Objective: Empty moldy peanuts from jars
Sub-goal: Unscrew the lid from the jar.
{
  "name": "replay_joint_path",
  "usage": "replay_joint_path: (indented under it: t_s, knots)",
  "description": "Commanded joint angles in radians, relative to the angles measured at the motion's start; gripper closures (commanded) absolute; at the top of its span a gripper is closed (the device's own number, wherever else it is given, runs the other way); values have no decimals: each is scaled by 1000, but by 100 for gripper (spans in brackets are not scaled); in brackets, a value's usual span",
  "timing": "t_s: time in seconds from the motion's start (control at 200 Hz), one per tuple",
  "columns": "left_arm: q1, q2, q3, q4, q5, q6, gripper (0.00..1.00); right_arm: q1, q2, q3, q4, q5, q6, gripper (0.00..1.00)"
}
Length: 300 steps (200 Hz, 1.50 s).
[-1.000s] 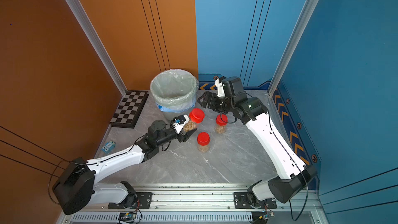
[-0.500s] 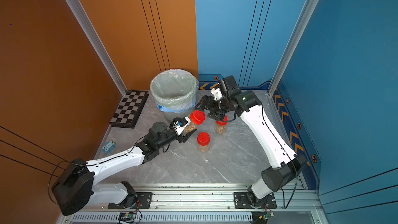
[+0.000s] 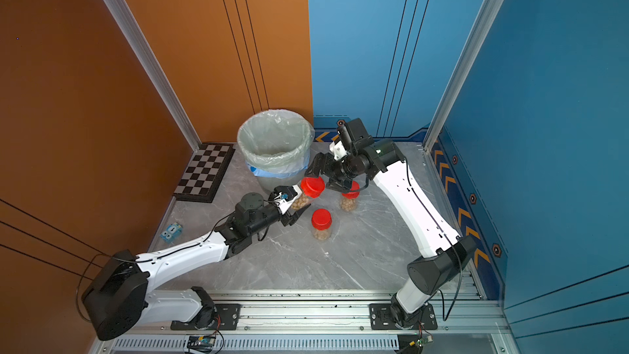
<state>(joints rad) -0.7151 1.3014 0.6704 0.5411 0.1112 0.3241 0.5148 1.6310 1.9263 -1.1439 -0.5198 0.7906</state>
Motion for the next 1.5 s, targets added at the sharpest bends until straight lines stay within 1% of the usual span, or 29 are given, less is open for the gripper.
replay_joint_path:
  t_s: [0.0, 0.33, 0.485, 0.756, 0.876, 1.031, 1.091, 1.126, 1.181, 1.216, 1.351, 1.401, 1.496]
  knots:
    - [-10, -19, -13, 14, -13, 15, 41, 12, 17, 40, -41, 27, -6, 16]
    - [-10, -11, -8, 15, -24, 27, 41, 39, 60, 95, -111, 72, -39, 17]
    - [-10, -11, -8, 14, -31, 27, 41, 43, 61, 104, -121, 93, -56, 21]
    - [-10, -5, -1, 14, -33, 26, 41, 58, 86, 111, -146, 110, -92, 22]
    - [-8, -6, -5, 14, -39, 25, 41, 54, 86, 128, -149, 119, -100, 28]
    - [-9, -7, -6, 14, -39, 26, 41, 50, 84, 129, -161, 111, -113, 31]
    - [-9, -5, -3, 14, -39, 26, 41, 45, 87, 129, -160, 99, -124, 36]
    - [-8, -5, -3, 14, -39, 23, 42, 42, 88, 133, -158, 83, -145, 39]
    - [-5, -11, -4, 14, -27, 10, 42, 39, 101, 147, -164, 36, -205, 40]
    - [1, -16, -4, 14, -9, -3, 42, 42, 108, 160, -173, 28, -244, 42]
    - [19, -29, -15, 14, 41, -36, 42, 48, 114, 188, -200, 27, -408, 42]
    - [23, -36, -22, 14, 50, -39, 42, 47, 108, 188, -194, 53, -447, 43]
    - [33, -53, -34, 14, 73, -50, 42, 44, 107, 189, -184, 60, -514, 44]
